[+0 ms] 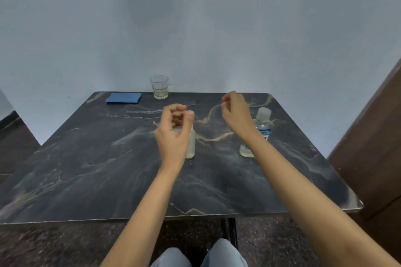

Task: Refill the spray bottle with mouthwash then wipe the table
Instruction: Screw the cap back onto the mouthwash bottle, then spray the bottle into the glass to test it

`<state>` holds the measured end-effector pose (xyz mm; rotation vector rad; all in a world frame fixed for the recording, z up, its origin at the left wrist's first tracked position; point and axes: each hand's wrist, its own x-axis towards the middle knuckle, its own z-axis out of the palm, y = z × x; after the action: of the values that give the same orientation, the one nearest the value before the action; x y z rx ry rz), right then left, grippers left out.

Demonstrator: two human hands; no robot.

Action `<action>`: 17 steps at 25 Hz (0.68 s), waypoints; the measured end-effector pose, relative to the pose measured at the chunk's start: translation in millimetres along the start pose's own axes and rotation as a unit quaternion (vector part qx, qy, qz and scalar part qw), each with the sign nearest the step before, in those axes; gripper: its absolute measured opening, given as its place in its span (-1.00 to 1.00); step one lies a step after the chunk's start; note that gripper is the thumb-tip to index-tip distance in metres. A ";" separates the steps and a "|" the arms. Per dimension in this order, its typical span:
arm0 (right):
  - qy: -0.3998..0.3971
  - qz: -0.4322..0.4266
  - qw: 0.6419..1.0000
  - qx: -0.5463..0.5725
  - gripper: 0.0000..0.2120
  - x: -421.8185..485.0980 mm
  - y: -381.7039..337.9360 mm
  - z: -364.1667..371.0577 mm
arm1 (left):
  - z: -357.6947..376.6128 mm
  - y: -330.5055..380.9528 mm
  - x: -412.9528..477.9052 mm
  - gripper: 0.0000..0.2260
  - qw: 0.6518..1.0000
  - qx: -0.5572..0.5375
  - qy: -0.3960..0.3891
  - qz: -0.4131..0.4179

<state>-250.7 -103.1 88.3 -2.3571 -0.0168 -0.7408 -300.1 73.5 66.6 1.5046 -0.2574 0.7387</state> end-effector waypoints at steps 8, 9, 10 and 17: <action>-0.188 0.015 0.975 -0.116 -0.53 24.8 46.1 150.0 | -16.7 -130.9 78.4 -0.51 0.963 0.174 -0.013 -0.206; -0.190 0.010 0.975 -0.117 -0.51 35.4 50.3 161.3 | -14.7 -147.8 88.1 -0.48 0.960 0.188 -0.028 -0.206; -0.191 0.006 0.974 -0.122 -0.51 46.7 54.7 171.5 | -12.5 -164.2 98.7 -0.45 0.958 0.197 -0.039 -0.203; -0.191 0.015 0.968 -0.163 -0.46 102.6 86.2 224.4 | 17.4 -248.7 183.3 -0.31 0.953 0.235 -0.073 -0.176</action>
<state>-33.9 -54.6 -49.5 -2.7759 -0.0277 -0.2776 -10.6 132.9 -25.0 1.9960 0.0893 0.4132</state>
